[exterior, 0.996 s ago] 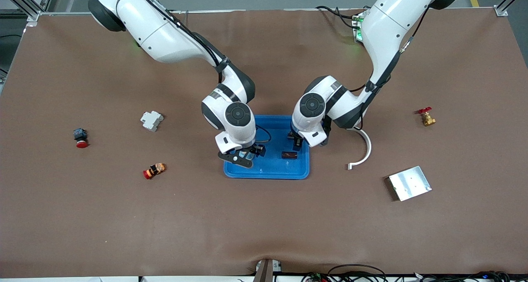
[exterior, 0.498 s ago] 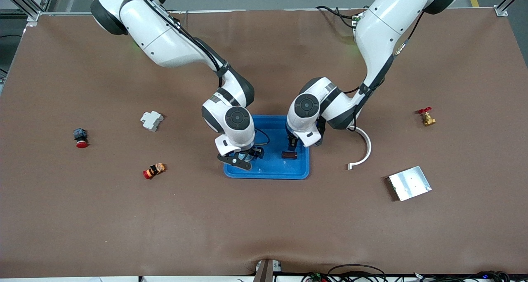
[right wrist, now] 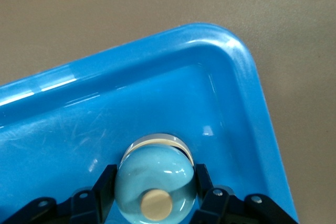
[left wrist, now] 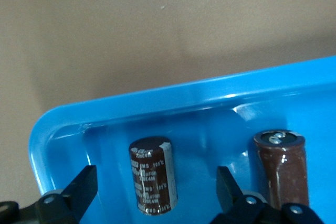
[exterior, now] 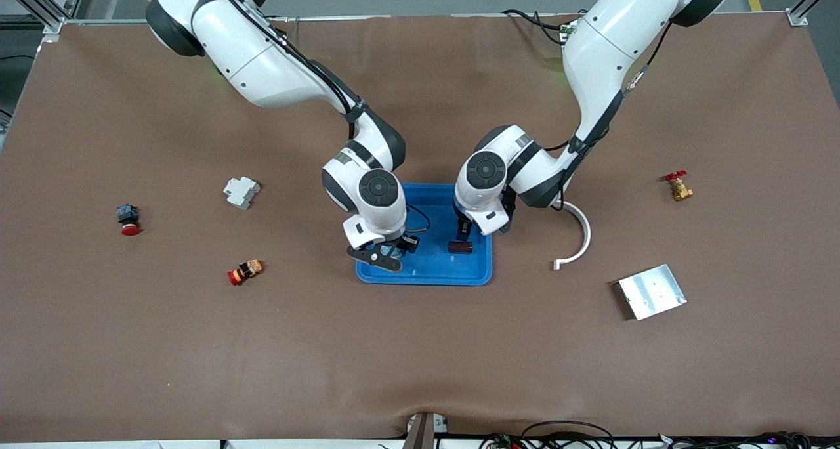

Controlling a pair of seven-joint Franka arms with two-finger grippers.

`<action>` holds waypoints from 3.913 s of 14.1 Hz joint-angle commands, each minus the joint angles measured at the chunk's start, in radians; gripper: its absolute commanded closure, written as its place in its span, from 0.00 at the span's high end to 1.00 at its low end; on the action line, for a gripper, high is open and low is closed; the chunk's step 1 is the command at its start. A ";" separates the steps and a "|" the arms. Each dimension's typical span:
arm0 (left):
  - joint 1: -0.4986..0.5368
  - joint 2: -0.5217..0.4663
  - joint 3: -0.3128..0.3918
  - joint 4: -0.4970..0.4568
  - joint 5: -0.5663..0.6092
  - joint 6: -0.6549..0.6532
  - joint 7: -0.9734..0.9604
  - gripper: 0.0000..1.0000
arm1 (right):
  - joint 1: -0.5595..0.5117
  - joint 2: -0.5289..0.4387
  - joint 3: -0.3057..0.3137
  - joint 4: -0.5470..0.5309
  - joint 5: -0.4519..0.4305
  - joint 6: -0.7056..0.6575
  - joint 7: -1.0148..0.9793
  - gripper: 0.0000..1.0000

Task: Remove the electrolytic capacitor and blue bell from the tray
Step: 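Grasp the bell with the right gripper while the left gripper grasps a capacitor, then set the bell on the table while the left gripper carries the capacitor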

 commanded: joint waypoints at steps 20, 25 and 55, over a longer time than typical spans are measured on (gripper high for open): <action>-0.022 -0.003 0.004 0.103 0.102 -0.115 -0.001 0.00 | -0.395 -0.395 0.027 -0.252 0.044 -0.283 -0.646 0.00; -0.019 -0.042 -0.013 0.153 0.100 -0.198 0.226 0.00 | -0.435 -0.492 -0.115 -0.404 0.079 -0.266 -0.931 0.00; 0.366 -0.304 -0.062 -0.425 0.289 0.279 1.441 0.00 | -0.490 -0.539 -0.389 -0.815 0.195 0.092 -1.424 1.00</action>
